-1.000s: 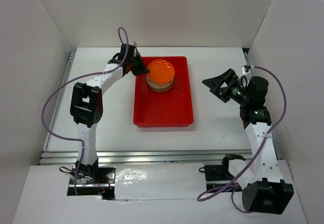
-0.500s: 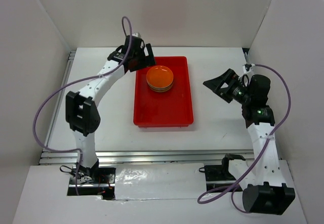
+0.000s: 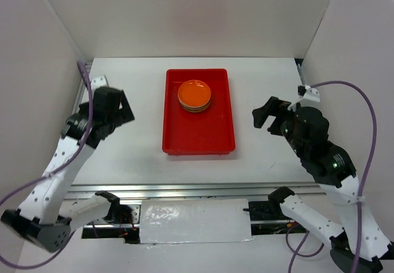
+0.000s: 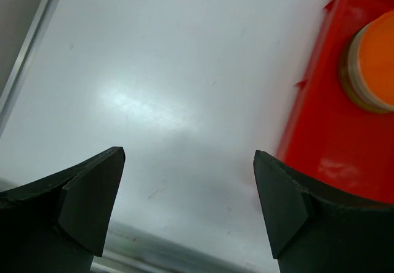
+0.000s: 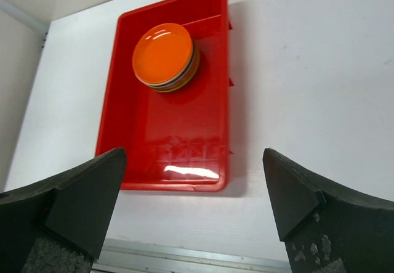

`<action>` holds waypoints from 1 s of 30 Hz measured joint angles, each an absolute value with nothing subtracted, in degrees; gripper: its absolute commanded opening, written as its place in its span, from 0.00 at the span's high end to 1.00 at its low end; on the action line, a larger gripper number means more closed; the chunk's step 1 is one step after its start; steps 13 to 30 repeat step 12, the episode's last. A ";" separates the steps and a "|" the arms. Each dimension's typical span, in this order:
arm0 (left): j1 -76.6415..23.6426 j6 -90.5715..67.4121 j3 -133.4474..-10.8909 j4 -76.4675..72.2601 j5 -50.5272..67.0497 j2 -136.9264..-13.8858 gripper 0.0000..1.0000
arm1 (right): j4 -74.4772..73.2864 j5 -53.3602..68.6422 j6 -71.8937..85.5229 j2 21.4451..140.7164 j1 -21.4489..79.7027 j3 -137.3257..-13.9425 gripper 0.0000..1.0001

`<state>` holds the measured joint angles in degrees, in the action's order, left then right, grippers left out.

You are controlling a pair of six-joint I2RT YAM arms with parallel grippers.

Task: Place the plates into the plastic bin on the countertop

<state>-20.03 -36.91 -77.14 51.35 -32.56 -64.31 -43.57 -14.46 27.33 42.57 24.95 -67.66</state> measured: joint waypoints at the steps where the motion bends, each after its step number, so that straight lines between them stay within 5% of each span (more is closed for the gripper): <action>1: -20.01 -37.17 -73.63 52.07 -32.69 -61.36 0.01 | -44.97 -17.08 27.29 41.47 27.03 -67.96 0.00; 11: -18.00 -37.45 -66.37 59.61 -36.67 -38.74 0.01 | -55.27 -30.24 28.14 28.82 38.35 -70.98 0.00; 30: -17.91 -37.47 -66.65 60.16 -36.75 -38.11 0.01 | -55.96 -31.00 28.38 28.18 38.46 -71.22 0.00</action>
